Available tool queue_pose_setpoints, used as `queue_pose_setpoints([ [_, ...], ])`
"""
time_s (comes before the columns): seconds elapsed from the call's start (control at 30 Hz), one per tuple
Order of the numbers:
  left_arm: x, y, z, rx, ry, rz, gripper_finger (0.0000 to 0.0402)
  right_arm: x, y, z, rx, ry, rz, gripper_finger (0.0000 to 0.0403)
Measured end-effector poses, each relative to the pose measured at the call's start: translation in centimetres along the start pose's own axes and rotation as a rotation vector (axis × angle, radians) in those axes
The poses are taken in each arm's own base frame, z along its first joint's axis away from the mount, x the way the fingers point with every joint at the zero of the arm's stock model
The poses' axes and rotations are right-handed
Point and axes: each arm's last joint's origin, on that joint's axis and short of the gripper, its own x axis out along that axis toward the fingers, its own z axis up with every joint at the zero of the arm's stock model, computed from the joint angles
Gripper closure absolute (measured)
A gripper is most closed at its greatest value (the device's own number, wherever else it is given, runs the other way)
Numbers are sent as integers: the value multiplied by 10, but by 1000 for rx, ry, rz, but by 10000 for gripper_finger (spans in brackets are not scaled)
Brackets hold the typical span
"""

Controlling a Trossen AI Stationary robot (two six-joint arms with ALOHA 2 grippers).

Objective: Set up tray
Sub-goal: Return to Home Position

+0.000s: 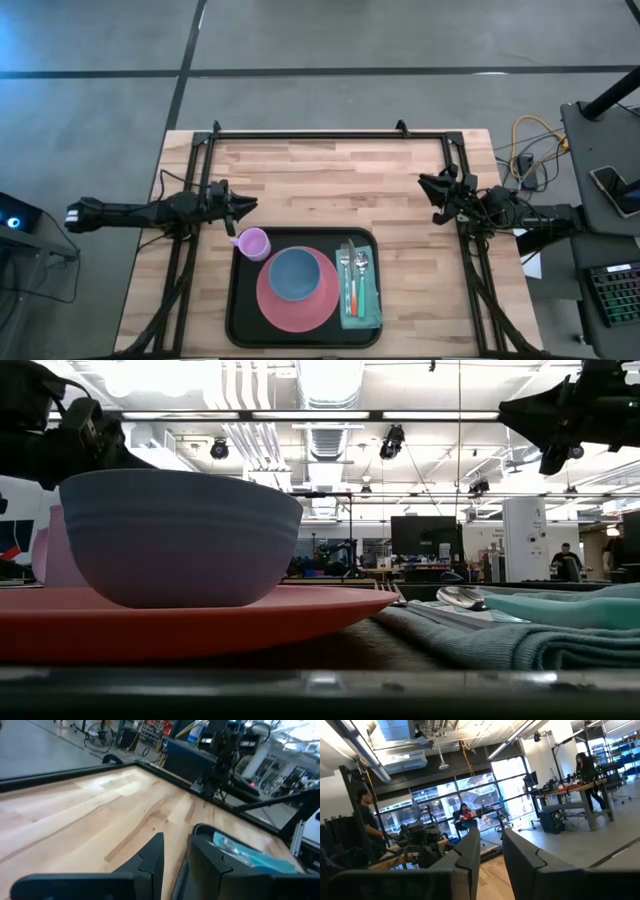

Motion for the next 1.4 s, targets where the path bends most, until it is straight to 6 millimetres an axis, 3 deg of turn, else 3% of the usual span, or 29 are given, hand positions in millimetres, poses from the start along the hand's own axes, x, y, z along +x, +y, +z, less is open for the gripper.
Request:
queue_pose_setpoints([
  [0.37, 6, 2, -9, 27, 93, 41, 335, 0, 0, 0, 1, -2, 0, 318],
  [0.73, 10, 4, -16, 48, 165, 74, 335, 0, 0, 0, 0, -1, 0, 334],
  [1.4, 12, 6, -21, 63, 214, 96, 335, 0, 0, 0, 0, -1, 0, 324],
])
